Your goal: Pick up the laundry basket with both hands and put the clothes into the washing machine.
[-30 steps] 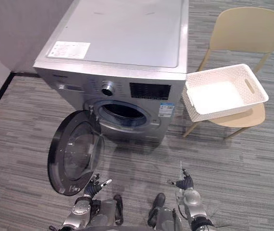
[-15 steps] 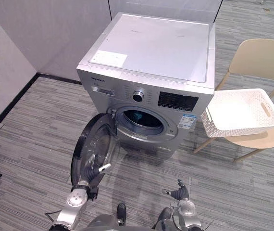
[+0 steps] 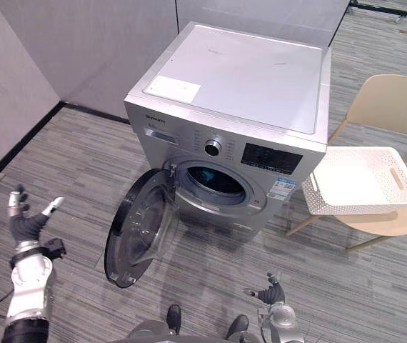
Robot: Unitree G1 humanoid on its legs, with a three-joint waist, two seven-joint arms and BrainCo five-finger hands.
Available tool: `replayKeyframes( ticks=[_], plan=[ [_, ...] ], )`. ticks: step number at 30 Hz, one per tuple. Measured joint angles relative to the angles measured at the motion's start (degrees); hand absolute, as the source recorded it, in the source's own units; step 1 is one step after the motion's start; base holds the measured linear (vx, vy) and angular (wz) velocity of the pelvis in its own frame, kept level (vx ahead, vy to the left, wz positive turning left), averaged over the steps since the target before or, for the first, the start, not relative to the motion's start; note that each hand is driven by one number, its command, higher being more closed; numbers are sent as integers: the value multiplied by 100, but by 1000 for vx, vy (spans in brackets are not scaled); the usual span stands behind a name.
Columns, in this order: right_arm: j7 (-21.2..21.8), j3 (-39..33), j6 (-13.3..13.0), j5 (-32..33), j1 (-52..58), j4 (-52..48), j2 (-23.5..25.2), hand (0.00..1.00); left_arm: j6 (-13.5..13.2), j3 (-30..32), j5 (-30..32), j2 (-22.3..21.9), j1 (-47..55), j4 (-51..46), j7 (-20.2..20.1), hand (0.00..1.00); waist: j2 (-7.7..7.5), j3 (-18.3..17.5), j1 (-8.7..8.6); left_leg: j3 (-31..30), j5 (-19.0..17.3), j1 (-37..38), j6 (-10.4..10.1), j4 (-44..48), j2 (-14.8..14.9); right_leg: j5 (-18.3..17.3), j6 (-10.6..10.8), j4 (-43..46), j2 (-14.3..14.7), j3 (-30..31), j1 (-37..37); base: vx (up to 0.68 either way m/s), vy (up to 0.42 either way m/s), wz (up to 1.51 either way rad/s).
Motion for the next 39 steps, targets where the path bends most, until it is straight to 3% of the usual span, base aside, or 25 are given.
replayKeyframes(
  ticks=[5,10,13,20,24,28,30,32,34,36,38,39],
  plan=[
    [-2,19,-7,3,-233,-29,-4,0,158,-254,-63,54,-338,1377,-215,0,-277,232,13,25,0,-320,0,146,15,21,-28,52,-8,42,-292,-7,12,-2],
    [-22,132,-6,11,-329,-25,1,0,213,-952,-150,-436,-410,1831,-458,0,-249,478,-4,75,0,-420,1,172,18,27,-36,155,-34,186,-459,-24,32,-7],
    [-34,120,-3,15,-337,-3,-4,0,236,-1241,-239,-914,-430,1989,-477,0,-123,557,-7,103,5,-424,8,172,18,26,-36,185,-44,232,-488,4,27,-5],
    [-30,97,2,19,-357,21,34,0,244,-2842,-134,-1550,-352,2026,-878,0,48,591,-72,368,5,-193,8,134,7,27,-37,257,-83,514,-453,-3,35,-18],
    [-36,91,8,76,-312,33,126,0,335,-3707,56,-1939,-807,2108,-964,0,171,564,-247,543,5,-129,8,106,15,57,-65,312,-87,723,-533,-50,42,-27],
    [-46,89,14,101,-313,18,104,0,359,-4125,52,-2256,-1596,2107,-954,0,445,588,-552,869,34,-183,50,1,11,163,-94,318,-78,1097,-834,-72,31,-46],
    [-53,88,24,207,-331,-34,45,0,408,-4035,39,-2213,-2308,2118,-881,0,581,661,-749,1088,44,-374,65,-1,21,260,-142,325,-58,1325,-1165,-66,17,-52],
    [-108,91,23,296,-408,-141,-49,0,424,-3772,-14,-2044,-3028,2295,-786,0,591,802,-816,1323,49,-555,72,25,80,390,-148,338,-36,1572,-1464,-48,-5,-63],
    [-144,86,18,388,-507,-421,-127,0,444,-3420,-184,-1598,-3968,2645,-685,0,493,970,-902,1531,48,-812,72,92,105,527,-183,297,-10,1790,-1790,-48,-18,-63],
    [-157,88,-19,546,-676,-897,-137,0,492,-3198,-410,-571,-5179,3246,-648,0,274,1240,-1092,1711,48,-1159,73,234,137,763,-214,121,12,2000,-2103,-31,-8,-44],
    [-222,82,-107,676,-695,-1200,-116,0,579,-3209,-487,-107,-5538,3460,-686,0,189,1400,-1103,1791,49,-1390,74,345,158,931,-229,-35,33,2140,-2265,-23,-3,-25],
    [-275,87,-160,770,-612,-1457,-117,0,609,-3151,-578,-63,-5518,3472,-629,0,183,1403,-1030,1808,46,-1620,74,423,187,976,-243,-44,47,2215,-2464,-38,7,-10]
  ],
)
